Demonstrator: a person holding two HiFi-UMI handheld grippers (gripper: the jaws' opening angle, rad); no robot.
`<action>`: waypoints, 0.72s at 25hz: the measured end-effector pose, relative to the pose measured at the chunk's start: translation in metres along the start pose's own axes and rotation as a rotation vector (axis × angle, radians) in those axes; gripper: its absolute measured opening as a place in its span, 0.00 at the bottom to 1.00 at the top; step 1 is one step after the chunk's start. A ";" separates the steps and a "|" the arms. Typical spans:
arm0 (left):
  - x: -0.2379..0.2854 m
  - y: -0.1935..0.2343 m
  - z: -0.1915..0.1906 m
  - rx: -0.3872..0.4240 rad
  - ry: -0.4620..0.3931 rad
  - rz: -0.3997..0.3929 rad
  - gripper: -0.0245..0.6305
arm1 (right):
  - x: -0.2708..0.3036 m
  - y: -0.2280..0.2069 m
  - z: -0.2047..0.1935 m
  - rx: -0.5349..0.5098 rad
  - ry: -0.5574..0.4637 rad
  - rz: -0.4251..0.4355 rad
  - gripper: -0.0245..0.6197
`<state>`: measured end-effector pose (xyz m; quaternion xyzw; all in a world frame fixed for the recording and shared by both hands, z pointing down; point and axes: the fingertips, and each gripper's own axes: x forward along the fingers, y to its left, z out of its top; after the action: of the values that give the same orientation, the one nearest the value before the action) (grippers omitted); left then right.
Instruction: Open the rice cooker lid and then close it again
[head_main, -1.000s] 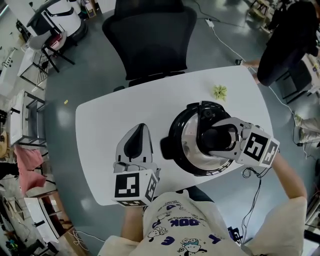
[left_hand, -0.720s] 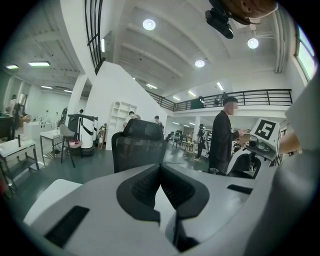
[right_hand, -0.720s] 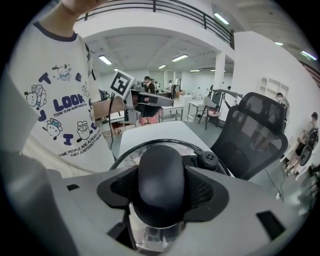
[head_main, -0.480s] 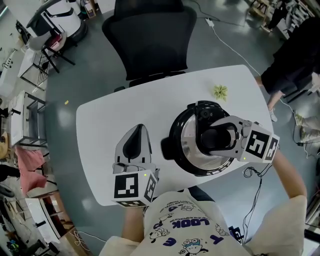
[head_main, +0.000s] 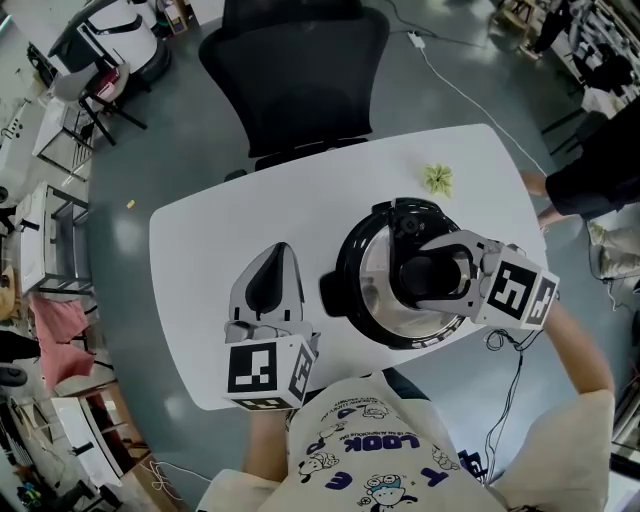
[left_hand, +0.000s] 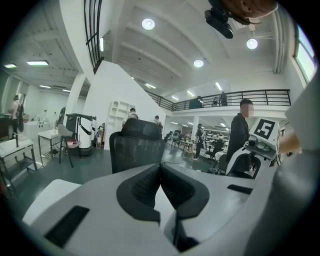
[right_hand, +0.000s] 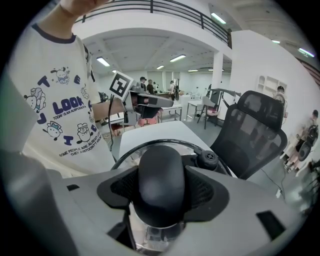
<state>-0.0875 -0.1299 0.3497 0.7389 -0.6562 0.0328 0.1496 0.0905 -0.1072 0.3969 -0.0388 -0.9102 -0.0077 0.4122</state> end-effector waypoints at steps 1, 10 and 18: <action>0.001 0.000 0.000 0.000 0.000 0.000 0.06 | 0.000 -0.001 0.000 0.011 -0.006 -0.007 0.49; 0.000 0.001 0.000 -0.003 -0.002 0.008 0.06 | 0.003 -0.006 0.002 0.099 -0.014 -0.105 0.49; -0.003 -0.001 0.002 0.000 -0.003 0.008 0.06 | 0.010 -0.012 -0.002 0.169 -0.043 -0.134 0.50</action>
<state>-0.0874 -0.1276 0.3474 0.7364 -0.6593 0.0322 0.1486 0.0842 -0.1185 0.4063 0.0570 -0.9168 0.0425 0.3929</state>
